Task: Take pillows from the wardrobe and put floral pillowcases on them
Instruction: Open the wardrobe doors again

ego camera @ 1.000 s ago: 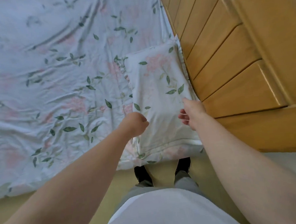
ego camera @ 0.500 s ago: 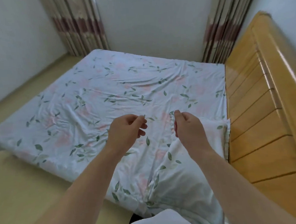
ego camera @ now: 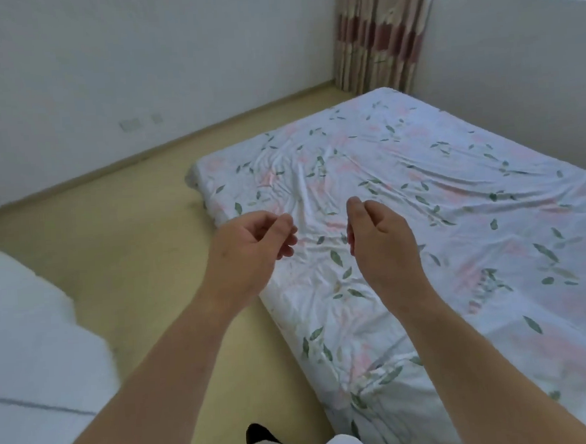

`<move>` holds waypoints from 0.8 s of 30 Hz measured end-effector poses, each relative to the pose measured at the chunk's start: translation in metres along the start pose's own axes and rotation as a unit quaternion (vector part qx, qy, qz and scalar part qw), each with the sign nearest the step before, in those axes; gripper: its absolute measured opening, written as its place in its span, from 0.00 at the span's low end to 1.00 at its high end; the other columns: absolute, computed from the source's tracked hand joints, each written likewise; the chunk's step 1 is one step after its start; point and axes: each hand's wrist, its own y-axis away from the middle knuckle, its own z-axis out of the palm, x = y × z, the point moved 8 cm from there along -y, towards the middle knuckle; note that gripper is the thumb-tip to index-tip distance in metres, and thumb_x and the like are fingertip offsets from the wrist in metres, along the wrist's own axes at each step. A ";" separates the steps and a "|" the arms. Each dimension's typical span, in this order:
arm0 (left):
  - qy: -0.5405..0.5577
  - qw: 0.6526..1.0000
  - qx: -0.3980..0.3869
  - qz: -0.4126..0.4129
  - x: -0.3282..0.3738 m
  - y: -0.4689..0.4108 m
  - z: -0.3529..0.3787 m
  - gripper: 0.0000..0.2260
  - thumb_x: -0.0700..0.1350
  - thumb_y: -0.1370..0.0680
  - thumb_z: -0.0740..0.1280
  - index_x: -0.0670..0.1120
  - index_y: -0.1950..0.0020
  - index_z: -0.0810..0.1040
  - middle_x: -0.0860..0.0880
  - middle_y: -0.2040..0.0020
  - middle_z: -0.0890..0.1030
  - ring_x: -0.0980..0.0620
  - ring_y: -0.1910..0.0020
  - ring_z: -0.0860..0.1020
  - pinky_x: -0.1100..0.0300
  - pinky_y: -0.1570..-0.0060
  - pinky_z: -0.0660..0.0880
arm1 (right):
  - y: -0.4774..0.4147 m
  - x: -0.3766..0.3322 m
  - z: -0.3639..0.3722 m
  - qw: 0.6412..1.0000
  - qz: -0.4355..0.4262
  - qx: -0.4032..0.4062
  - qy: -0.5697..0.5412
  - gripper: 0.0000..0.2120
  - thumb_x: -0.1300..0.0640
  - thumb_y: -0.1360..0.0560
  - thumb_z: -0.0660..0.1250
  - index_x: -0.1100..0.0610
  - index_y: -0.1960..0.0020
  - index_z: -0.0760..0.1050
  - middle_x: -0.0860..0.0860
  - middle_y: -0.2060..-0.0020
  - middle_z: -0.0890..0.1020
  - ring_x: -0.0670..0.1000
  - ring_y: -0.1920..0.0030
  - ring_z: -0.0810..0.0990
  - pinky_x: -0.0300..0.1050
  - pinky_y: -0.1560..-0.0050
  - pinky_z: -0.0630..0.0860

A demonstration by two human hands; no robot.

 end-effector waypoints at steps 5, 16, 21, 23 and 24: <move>-0.006 0.997 0.073 -0.002 -0.024 -0.023 -0.087 0.11 0.46 0.20 0.68 0.43 0.58 0.85 0.48 0.65 0.86 0.54 0.67 0.83 0.66 0.63 0.77 | -0.021 -0.039 0.091 0.998 -0.025 -0.058 -0.006 0.26 0.45 0.17 0.57 0.69 0.58 0.67 0.55 0.69 0.69 0.51 0.69 0.66 0.47 0.68 0.65; -0.064 0.972 0.224 -0.029 -0.068 -0.049 -0.278 0.10 0.46 0.19 0.68 0.45 0.58 0.85 0.50 0.65 0.86 0.50 0.65 0.84 0.60 0.60 0.80 | -0.038 -0.112 0.320 0.974 -0.085 -0.209 -0.003 0.25 0.45 0.17 0.57 0.65 0.61 0.70 0.54 0.69 0.73 0.49 0.68 0.70 0.49 0.66 0.68; -0.076 0.936 0.336 -0.063 -0.085 -0.027 -0.366 0.09 0.47 0.20 0.68 0.46 0.57 0.85 0.50 0.64 0.86 0.51 0.65 0.85 0.55 0.56 0.82 | -0.022 -0.161 0.417 0.941 -0.139 -0.308 -0.023 0.23 0.46 0.17 0.57 0.62 0.63 0.68 0.54 0.70 0.71 0.48 0.69 0.69 0.45 0.67 0.66; -0.086 0.920 0.374 -0.079 -0.089 -0.015 -0.391 0.10 0.48 0.20 0.68 0.46 0.57 0.85 0.50 0.64 0.86 0.51 0.65 0.85 0.53 0.56 0.82 | -0.013 -0.176 0.452 0.924 -0.163 -0.343 -0.039 0.24 0.45 0.18 0.57 0.66 0.61 0.69 0.62 0.68 0.74 0.49 0.69 0.69 0.47 0.68 0.67; -0.088 0.909 0.399 -0.084 -0.090 -0.008 -0.405 0.10 0.48 0.20 0.68 0.46 0.57 0.85 0.50 0.64 0.86 0.51 0.65 0.85 0.53 0.56 0.82 | -0.006 -0.183 0.474 0.913 -0.167 -0.371 -0.044 0.25 0.45 0.18 0.56 0.66 0.60 0.70 0.64 0.66 0.75 0.50 0.69 0.69 0.48 0.68 0.68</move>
